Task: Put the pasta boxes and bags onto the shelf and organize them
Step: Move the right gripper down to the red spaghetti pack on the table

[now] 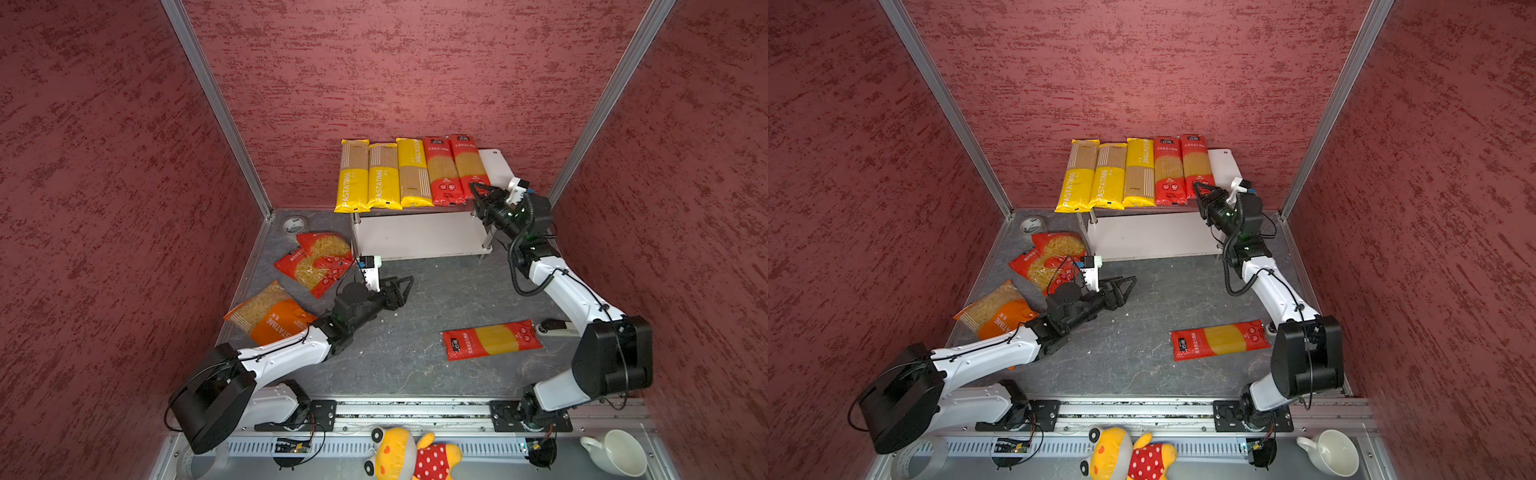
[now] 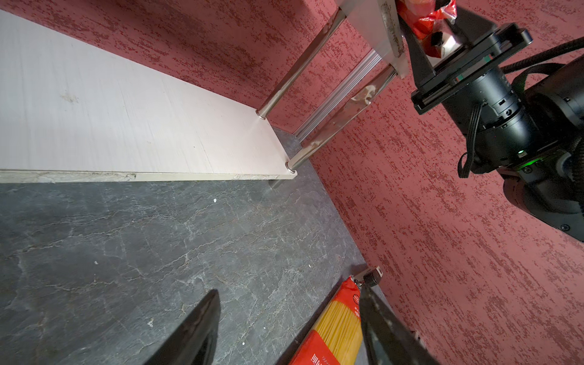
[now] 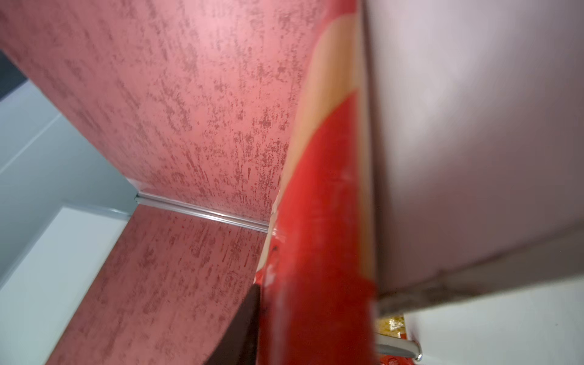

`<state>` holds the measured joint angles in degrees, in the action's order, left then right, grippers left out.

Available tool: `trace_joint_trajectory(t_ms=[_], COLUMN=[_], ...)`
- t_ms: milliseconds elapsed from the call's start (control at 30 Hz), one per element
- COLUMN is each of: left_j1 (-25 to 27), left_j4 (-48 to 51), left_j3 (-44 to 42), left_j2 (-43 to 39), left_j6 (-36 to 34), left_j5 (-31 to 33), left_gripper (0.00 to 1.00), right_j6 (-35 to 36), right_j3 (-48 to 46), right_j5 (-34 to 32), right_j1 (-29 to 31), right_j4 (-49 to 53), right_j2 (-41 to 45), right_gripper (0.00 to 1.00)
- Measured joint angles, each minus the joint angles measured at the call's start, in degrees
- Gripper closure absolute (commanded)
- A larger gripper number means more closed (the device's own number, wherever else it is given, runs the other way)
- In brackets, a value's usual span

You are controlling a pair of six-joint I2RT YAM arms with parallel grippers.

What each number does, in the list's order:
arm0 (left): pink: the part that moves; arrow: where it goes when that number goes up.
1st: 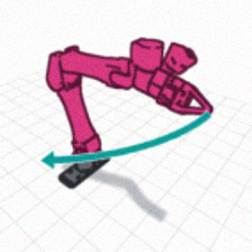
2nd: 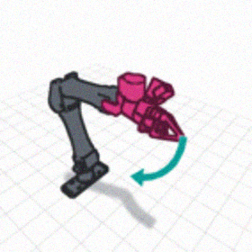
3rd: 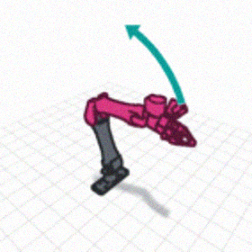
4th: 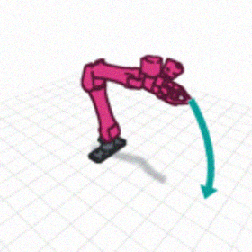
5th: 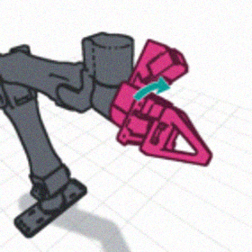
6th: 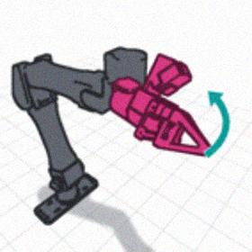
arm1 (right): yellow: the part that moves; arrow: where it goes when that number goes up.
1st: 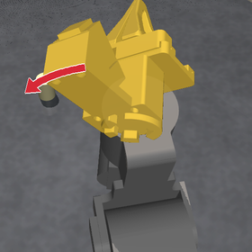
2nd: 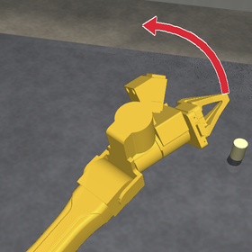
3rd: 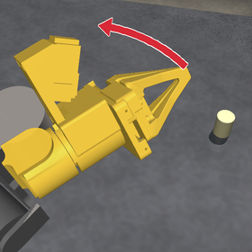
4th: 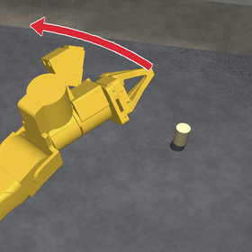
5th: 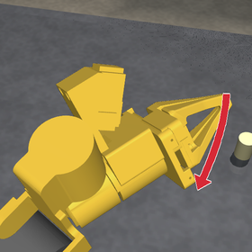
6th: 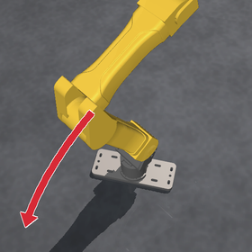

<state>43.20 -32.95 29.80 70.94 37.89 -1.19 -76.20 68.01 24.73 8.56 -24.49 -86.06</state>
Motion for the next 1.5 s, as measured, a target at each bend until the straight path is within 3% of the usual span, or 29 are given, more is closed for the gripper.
trace_joint_trajectory(t_ms=[200, 567, 733, 900, 1067, 1300, 1500], left_j1=[0.61, 2.4, 4.87, 6.29, 6.88, 6.91, 4.57], left_j4=[0.0, -0.07, -0.02, -0.13, -2.38, -6.08, -6.51], left_j3=[0.07, 4.72, 6.16, 7.08, 7.39, 7.37, 5.53], left_j2=[0.79, 9.75, 13.18, 16.0, 19.78, 21.88, 19.1], left_j6=[-0.72, -4.55, -7.19, -7.98, -6.43, -3.63, -3.74], left_j5=[-0.02, -5.03, -7.56, -10.67, -12.79, -13.86, -13.97], left_gripper=[0.31, 0.31, 0.31, 0.3, 0.31, 0.3, 0.3], right_j6=[1.07, 5.64, 10.58, 18.8, 23.52, 22.4, 18.21], right_j3=[-6.78, -22.47, -29.92, -32.72, -34.16, -39.93, -44.7], right_j5=[1.92, 1.73, 0.31, -3.45, -6.23, -6.29, -3.45], right_j1=[-0.22, -0.48, -0.48, -0.48, -0.44, 4.79, 11.47], right_j4=[2.4, 12.72, 27.12, 46.56, 59.54, 67.08, 66.62], right_j2=[5.77, 22.64, 28.04, 31.89, 36.57, 38.71, 37.59], right_gripper=[0.44, 0.44, 0.42, 0.41, 0.41, 0.41, 0.41])
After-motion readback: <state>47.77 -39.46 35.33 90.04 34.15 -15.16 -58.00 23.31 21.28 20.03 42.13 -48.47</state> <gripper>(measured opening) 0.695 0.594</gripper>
